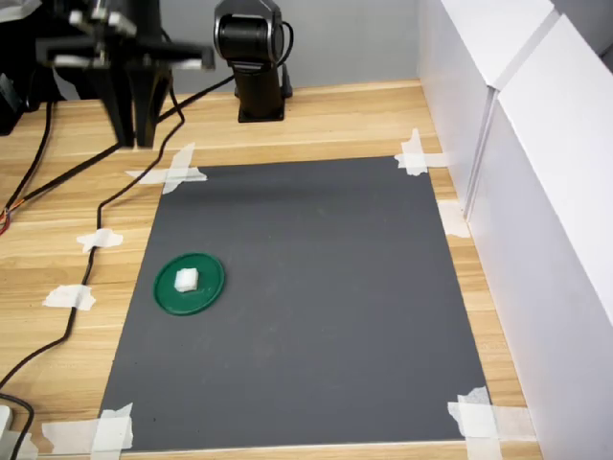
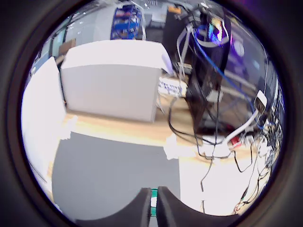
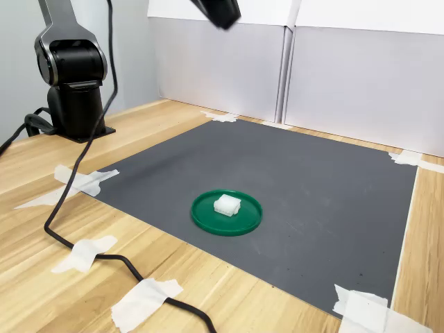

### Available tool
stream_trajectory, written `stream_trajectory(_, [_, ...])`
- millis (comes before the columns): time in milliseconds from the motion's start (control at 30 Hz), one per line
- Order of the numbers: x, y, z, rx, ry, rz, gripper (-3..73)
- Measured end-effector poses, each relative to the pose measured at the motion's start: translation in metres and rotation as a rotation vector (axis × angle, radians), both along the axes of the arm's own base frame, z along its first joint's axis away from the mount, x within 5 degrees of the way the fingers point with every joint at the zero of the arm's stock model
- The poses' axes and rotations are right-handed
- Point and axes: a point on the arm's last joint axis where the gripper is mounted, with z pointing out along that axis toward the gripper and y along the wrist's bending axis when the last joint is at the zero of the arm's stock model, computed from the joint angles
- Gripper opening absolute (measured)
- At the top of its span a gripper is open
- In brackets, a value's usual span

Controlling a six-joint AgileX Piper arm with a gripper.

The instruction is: Grasp a white terminal and put it on the green lid.

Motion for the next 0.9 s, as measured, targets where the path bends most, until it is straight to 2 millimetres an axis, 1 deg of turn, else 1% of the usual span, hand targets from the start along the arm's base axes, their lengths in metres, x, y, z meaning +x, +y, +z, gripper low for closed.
stream_trajectory(67, [-0.031, 0.010, 0.000, 0.010, -0.055, 0.031, -0.5])
stream_trajectory(167, [-0.072, 0.016, -0.012, 0.041, -0.143, 0.032, -1.3])
stream_trajectory(200, [-0.082, 0.016, -0.017, 0.056, -0.174, 0.022, -1.4])
stream_trajectory(300, [-0.110, 0.016, -0.041, 0.101, -0.291, -0.010, -1.6])
stream_trajectory(400, [-0.129, 0.016, -0.068, 0.112, -0.385, -0.025, -1.6])
stream_trajectory(467, [-0.139, 0.016, -0.081, 0.112, -0.432, -0.027, -1.6])
stream_trajectory(533, [-0.144, 0.016, -0.094, 0.118, -0.455, -0.029, -1.6])
stream_trajectory(700, [-0.146, 0.016, -0.120, 0.118, -0.428, -0.033, -1.6])
stream_trajectory(900, [-0.145, 0.015, -0.132, 0.124, -0.403, -0.038, -1.6])
